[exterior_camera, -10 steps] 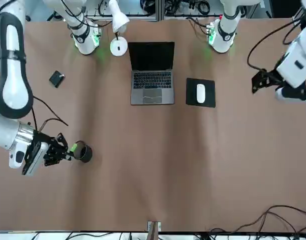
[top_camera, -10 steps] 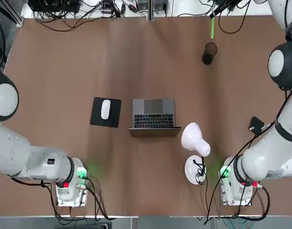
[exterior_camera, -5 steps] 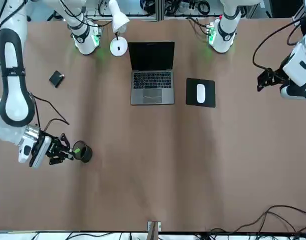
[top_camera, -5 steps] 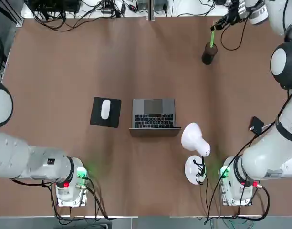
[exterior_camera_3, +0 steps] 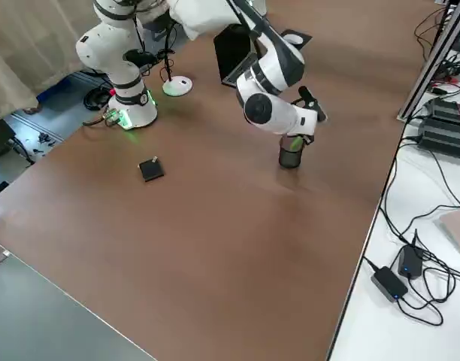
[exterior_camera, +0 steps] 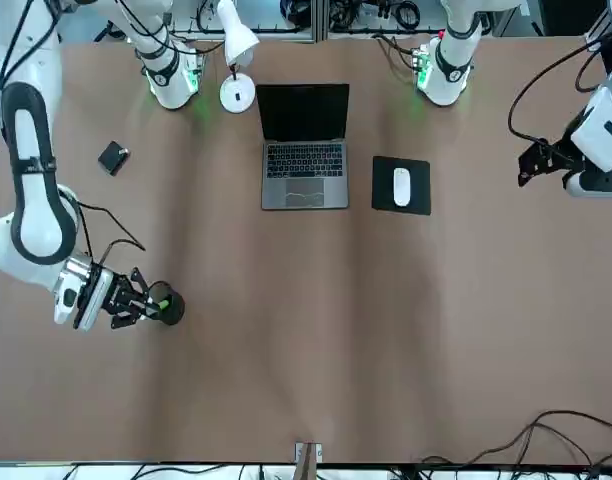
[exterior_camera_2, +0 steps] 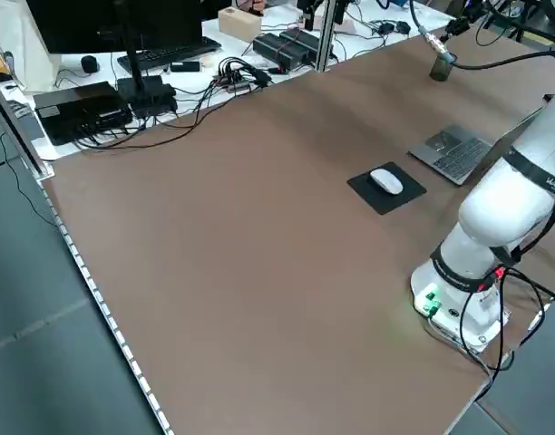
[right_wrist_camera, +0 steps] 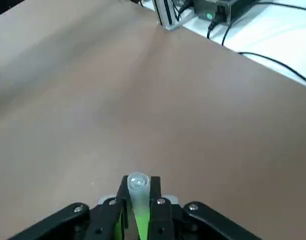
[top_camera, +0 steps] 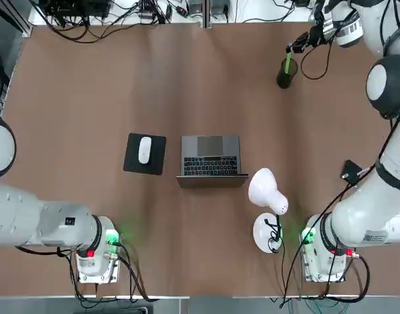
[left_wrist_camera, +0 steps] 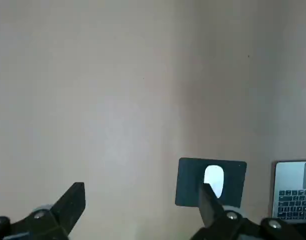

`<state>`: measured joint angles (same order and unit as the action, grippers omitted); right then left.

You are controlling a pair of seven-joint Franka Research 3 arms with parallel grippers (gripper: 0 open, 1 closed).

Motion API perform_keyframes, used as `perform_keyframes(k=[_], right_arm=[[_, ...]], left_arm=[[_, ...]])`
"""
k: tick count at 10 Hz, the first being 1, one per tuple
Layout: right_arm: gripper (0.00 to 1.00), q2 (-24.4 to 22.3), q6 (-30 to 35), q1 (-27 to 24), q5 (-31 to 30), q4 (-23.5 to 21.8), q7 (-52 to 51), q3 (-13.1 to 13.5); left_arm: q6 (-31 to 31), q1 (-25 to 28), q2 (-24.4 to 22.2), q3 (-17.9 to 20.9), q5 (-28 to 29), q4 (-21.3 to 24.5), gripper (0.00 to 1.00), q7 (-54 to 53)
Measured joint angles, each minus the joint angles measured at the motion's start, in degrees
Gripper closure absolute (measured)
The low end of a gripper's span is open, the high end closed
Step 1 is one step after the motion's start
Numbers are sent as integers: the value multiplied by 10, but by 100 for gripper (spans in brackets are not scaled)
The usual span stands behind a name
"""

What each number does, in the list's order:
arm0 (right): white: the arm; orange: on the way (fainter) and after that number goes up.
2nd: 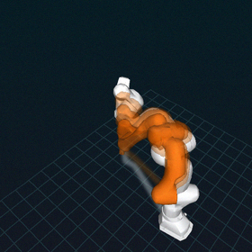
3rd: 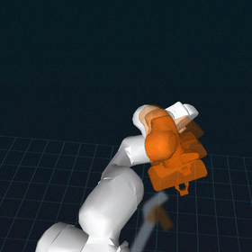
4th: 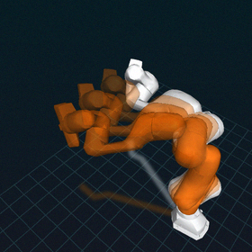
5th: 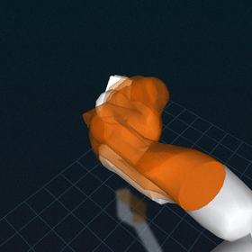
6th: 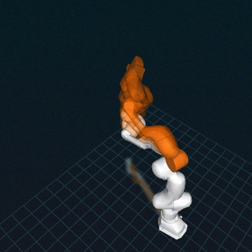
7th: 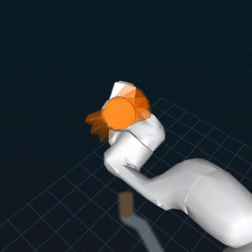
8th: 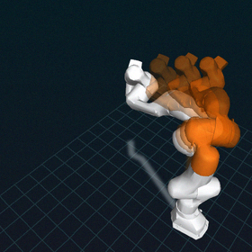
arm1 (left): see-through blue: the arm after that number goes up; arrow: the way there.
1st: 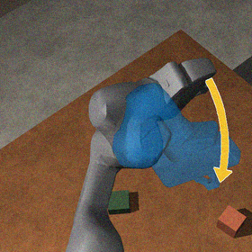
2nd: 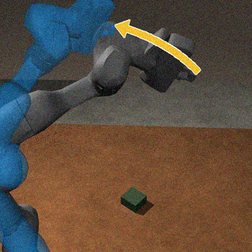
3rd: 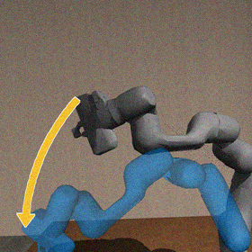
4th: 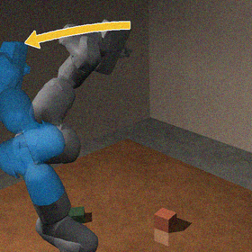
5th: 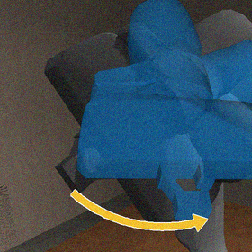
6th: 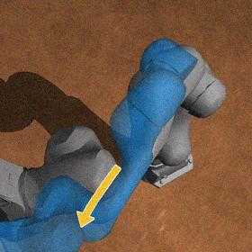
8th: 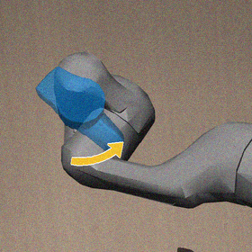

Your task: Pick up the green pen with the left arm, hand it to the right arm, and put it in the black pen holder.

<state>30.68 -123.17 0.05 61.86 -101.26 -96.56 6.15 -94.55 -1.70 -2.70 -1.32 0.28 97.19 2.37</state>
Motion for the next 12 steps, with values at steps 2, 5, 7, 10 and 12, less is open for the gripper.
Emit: perform_keyframes(k=[2,5,7,10,12], right_arm=[[69,10,0,-12,5,2,-20,0],[24,9,0,-12,11,23,-25,-2],[0,-2,2,-9,0,73,-7,-3],[0,-60,44,7,-140,118,239,-7],[0,-87,77,25,-238,152,411,-7]], left_arm=[[-1,0,0,0,0,0,0,9],[-5,0,4,0,0,-1,0,9],[-9,0,13,0,0,-16,0,9],[-4,0,29,-1,0,-34,0,9],[1,0,30,-1,0,-35,0,12]])
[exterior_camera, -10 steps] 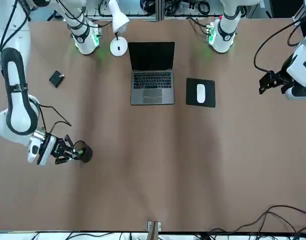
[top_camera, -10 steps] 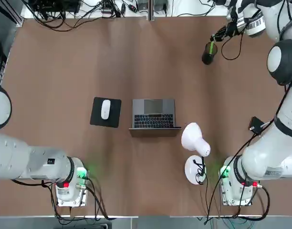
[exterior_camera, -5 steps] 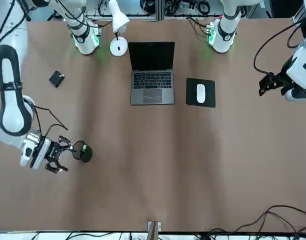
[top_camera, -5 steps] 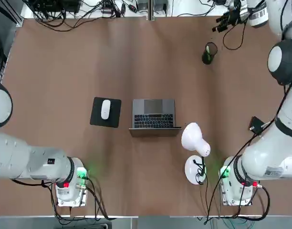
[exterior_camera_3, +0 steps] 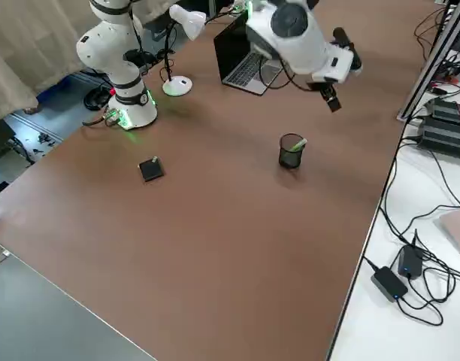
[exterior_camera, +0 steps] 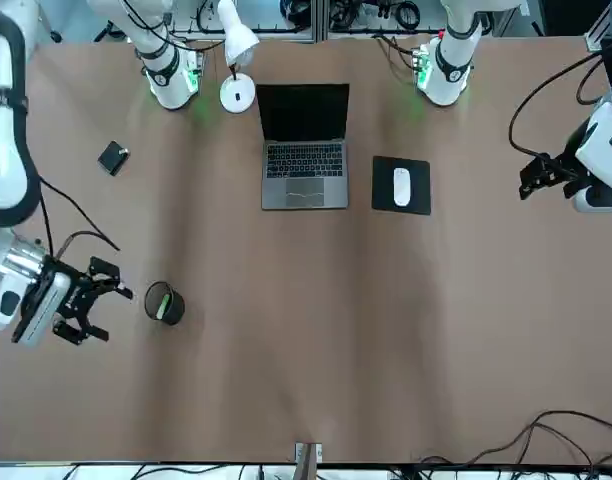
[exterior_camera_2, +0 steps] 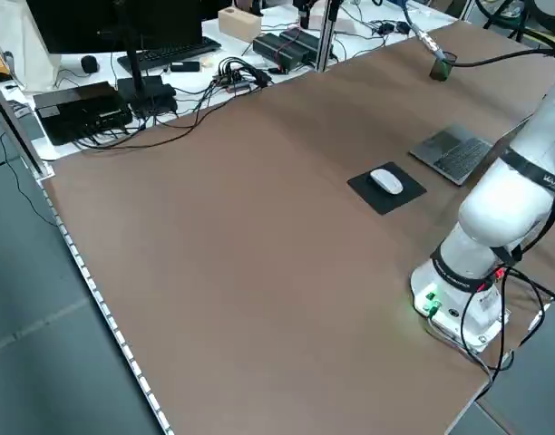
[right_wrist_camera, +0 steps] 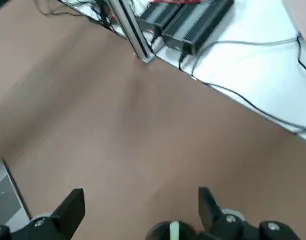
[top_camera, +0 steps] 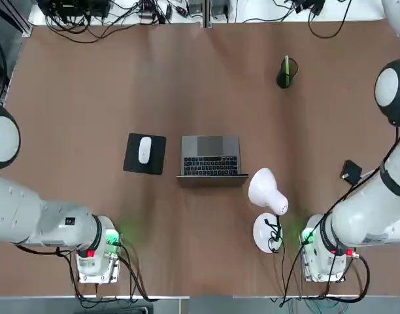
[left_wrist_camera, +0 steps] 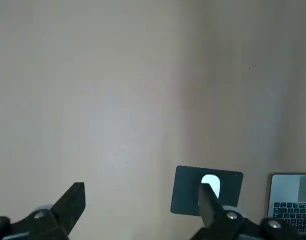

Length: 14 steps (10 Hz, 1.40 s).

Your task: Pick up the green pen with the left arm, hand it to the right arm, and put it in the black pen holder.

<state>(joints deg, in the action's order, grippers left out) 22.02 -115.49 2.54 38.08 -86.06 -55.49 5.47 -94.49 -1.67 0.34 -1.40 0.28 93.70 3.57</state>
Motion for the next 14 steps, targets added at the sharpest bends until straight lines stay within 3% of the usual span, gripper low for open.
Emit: perform_keyframes(k=[4,7,11,14], right_arm=[[0,-49,128,9,-228,57,298,0],[0,-90,201,8,-341,79,415,4],[0,-141,261,-13,-371,75,473,10],[0,-156,187,-22,-371,12,473,10]], left_arm=[[0,-3,0,-1,0,-7,0,0],[0,-9,1,-3,0,-8,0,0],[0,-7,1,-2,0,-8,0,0],[0,-9,1,-3,0,-8,0,0]])
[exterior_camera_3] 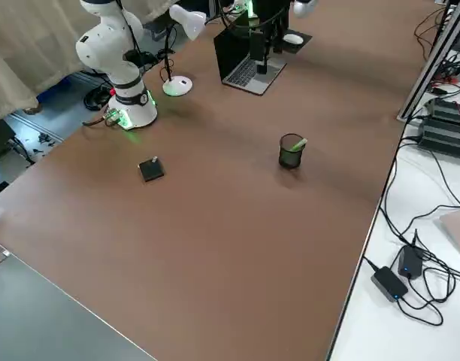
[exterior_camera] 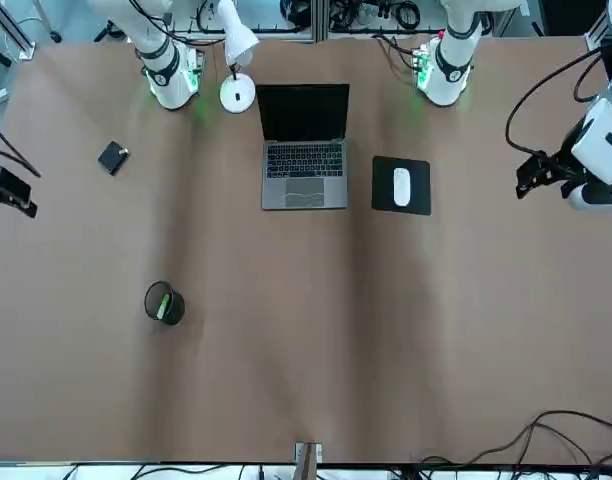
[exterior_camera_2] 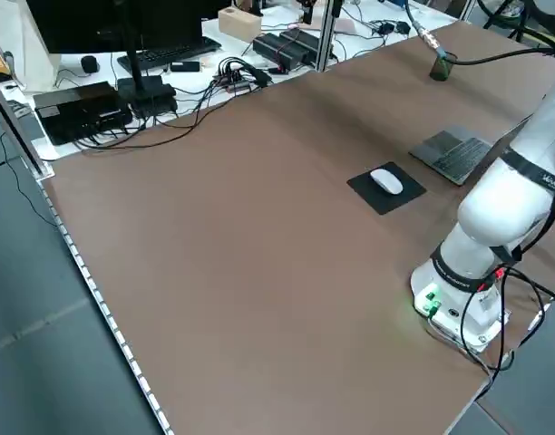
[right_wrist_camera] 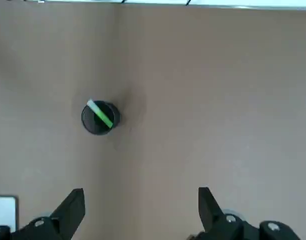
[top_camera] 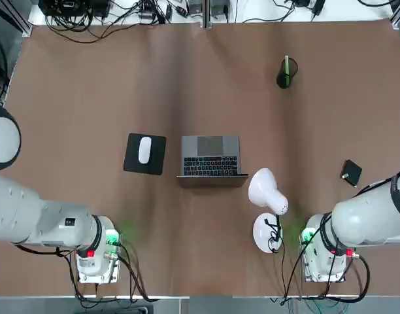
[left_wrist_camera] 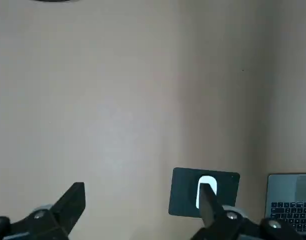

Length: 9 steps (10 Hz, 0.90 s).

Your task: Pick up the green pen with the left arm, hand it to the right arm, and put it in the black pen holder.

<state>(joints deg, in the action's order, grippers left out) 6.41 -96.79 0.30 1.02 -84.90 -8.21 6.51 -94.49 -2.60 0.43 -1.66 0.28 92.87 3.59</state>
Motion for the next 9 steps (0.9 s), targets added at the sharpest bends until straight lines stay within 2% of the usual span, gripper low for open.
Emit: perform_keyframes(k=[2,3,9], right_arm=[[0,-10,-66,0,0,-61,0,0],[0,-13,-78,0,0,-74,0,0],[0,-20,-88,0,0,-78,0,-5]], left_arm=[[0,-1,0,0,0,0,0,0],[0,-1,0,-1,0,0,0,0],[0,-1,0,-4,0,-3,0,0]])
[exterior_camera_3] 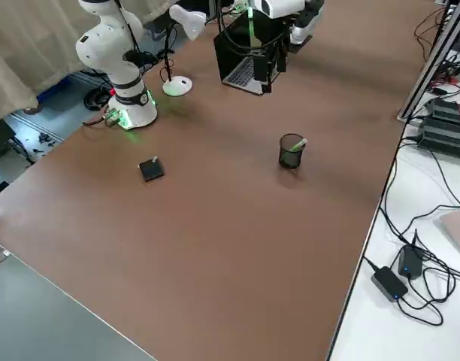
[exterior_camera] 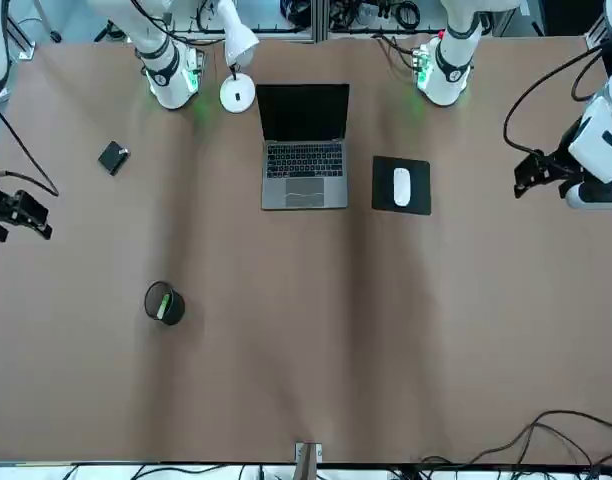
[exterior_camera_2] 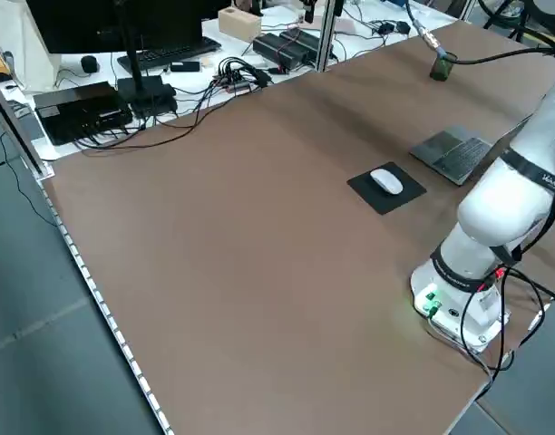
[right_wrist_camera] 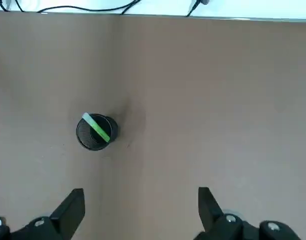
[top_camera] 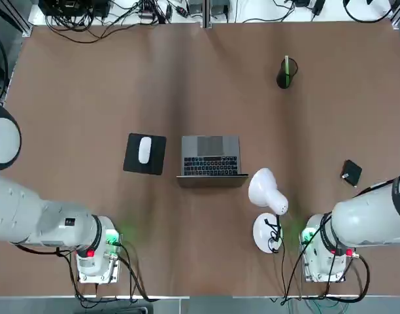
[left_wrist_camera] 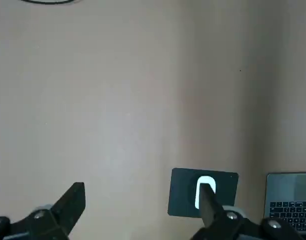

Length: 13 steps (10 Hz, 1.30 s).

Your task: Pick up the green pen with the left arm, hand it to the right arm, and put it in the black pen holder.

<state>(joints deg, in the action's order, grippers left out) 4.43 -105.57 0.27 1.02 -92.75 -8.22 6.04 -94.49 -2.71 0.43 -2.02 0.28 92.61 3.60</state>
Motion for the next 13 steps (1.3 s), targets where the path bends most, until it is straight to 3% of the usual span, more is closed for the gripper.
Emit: perform_keyframes(k=[13], right_arm=[[0,-8,10,-14,-7,10,77,3]], left_arm=[[2,0,0,-1,0,-2,0,0]])
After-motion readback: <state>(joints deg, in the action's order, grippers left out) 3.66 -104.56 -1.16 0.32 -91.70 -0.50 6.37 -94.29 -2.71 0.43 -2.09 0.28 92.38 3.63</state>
